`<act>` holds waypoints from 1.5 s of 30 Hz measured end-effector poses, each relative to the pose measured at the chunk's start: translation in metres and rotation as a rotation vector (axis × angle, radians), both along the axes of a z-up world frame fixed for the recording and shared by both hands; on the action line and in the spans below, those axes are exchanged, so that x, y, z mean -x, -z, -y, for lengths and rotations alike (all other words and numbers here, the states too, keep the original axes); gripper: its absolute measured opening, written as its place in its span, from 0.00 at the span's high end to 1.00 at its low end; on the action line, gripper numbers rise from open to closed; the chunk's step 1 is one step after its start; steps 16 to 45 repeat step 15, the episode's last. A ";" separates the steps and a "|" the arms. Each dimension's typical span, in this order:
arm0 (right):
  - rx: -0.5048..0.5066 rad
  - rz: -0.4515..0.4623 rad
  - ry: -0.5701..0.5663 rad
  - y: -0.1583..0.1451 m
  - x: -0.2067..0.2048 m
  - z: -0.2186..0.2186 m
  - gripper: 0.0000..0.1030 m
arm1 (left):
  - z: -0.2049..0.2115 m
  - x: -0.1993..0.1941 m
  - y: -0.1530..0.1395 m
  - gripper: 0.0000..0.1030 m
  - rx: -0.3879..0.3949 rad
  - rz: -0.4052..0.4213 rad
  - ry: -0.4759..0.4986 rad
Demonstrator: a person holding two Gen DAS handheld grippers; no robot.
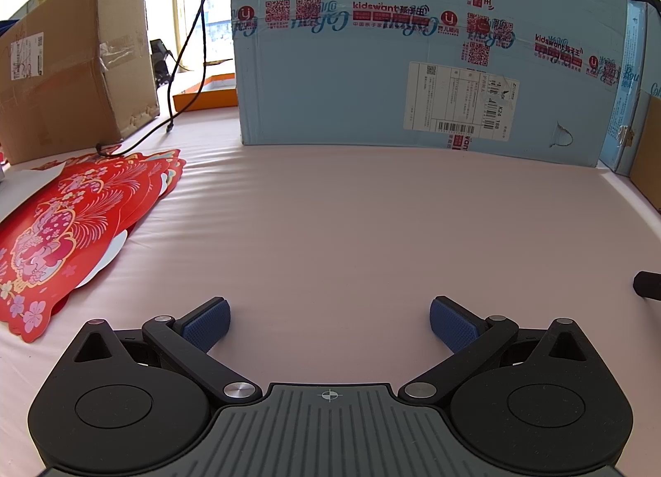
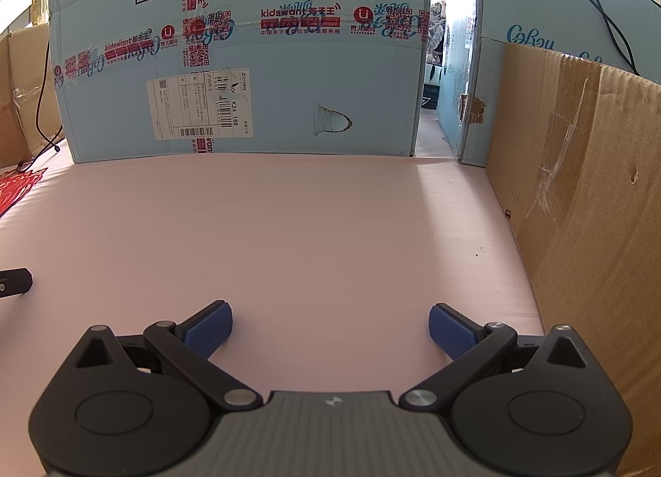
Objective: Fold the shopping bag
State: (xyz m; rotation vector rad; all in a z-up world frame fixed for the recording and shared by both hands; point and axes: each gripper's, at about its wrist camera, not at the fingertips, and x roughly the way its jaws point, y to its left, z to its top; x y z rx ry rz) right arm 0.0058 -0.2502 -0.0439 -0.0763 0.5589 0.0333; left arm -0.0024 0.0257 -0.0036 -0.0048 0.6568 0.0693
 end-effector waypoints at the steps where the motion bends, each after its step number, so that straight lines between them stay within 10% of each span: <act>1: 0.000 0.000 0.000 0.000 0.000 0.000 0.00 | 0.000 0.000 0.000 0.00 0.001 0.000 0.000; 45: 0.000 0.000 0.000 0.001 0.001 0.000 0.00 | -0.002 -0.001 0.001 0.00 0.007 0.002 -0.002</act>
